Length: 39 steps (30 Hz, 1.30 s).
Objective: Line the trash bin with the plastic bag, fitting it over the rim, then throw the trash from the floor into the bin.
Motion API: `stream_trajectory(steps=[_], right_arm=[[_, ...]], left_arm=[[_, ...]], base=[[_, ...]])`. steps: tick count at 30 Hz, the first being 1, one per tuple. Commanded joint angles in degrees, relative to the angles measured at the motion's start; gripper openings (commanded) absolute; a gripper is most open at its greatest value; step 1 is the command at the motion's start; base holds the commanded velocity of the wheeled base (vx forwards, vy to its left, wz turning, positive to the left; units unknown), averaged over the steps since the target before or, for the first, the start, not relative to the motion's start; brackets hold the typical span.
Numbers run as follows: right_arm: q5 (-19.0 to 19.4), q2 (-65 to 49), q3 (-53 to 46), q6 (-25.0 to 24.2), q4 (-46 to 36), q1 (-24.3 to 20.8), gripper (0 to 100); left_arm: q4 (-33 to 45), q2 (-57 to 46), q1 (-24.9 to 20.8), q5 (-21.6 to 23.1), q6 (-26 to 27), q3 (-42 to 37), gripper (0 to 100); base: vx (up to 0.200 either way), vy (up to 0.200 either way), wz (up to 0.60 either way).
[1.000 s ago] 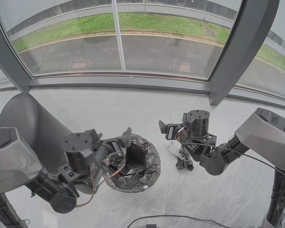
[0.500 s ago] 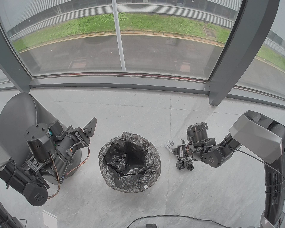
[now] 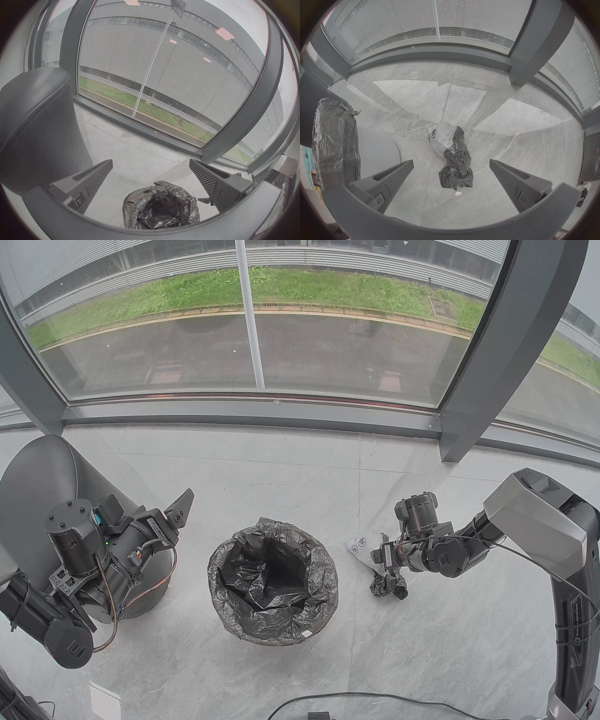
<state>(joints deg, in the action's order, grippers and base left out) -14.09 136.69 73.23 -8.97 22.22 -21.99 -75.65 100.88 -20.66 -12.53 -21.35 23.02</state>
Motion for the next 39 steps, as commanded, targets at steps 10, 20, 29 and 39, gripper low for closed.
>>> stream_trajectory(steps=[10, 20, 29, 39], right_arm=[[-0.1, 7.9, 15.4, 13.4, -2.0, 1.5, 100], [-0.1, 14.5, 30.7, 14.4, -14.5, 2.7, 100], [0.3, 24.8, 41.4, 14.3, -22.2, 2.8, 100], [0.3, 34.6, 41.4, 13.5, -31.4, 3.4, 100]], left_arm=[[4.7, -6.2, 13.3, 11.1, -0.5, 1.7, 100], [4.9, -6.1, 14.6, 15.6, -0.8, 1.2, 100], [5.0, -4.8, 14.7, 15.7, -0.8, 1.2, 100], [5.0, -3.8, 14.7, 15.7, -1.2, 1.2, 100]], base=[[0.000, 0.000, 0.00], [0.000, 0.000, 0.00], [0.000, 0.000, 0.00], [0.000, 0.000, 0.00]])
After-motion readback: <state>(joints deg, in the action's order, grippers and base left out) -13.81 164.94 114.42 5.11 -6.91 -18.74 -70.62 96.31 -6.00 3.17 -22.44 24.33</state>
